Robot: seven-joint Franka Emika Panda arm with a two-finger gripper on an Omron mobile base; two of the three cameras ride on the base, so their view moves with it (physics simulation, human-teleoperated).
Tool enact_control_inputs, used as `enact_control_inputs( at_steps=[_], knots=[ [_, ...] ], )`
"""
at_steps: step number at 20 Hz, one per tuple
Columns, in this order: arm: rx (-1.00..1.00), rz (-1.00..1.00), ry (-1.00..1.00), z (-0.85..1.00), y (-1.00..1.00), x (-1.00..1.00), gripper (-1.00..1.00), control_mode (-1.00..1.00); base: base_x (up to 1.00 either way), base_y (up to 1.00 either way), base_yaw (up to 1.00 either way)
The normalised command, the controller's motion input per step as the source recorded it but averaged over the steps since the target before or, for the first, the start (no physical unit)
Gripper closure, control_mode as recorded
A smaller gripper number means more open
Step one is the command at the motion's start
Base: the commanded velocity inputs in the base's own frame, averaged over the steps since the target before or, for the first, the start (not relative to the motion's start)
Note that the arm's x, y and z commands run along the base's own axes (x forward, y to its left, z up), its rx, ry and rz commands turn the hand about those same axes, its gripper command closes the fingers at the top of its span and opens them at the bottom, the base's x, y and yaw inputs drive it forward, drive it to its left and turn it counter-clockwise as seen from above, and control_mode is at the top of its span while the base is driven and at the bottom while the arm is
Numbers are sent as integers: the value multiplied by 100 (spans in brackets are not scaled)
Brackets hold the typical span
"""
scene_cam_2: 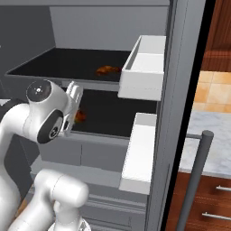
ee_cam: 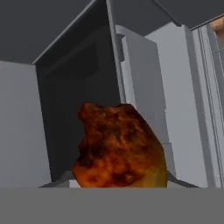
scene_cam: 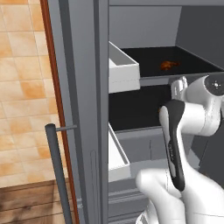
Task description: Place the chicken drumstick on the counter behind the older chicken drumstick on the same shelf of the fridge to maintain FIFO order. Close the fridge door when finished.
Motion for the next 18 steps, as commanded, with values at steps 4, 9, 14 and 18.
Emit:
enact_control_inputs(
  at_steps=[4, 9, 14, 18],
  knots=[
    [-1, 5, -31, 81, 19, 45, 100, -100, 0, 0, 0],
    [0, 7, -33, 79, 12, 22, 100, -100, 0, 0, 0],
    [0, 2, -21, 71, 36, 23, 100, -100, 0, 0, 0],
    [0, 0, -9, 65, 33, 54, 100, -100, 0, 0, 0]
  ],
)
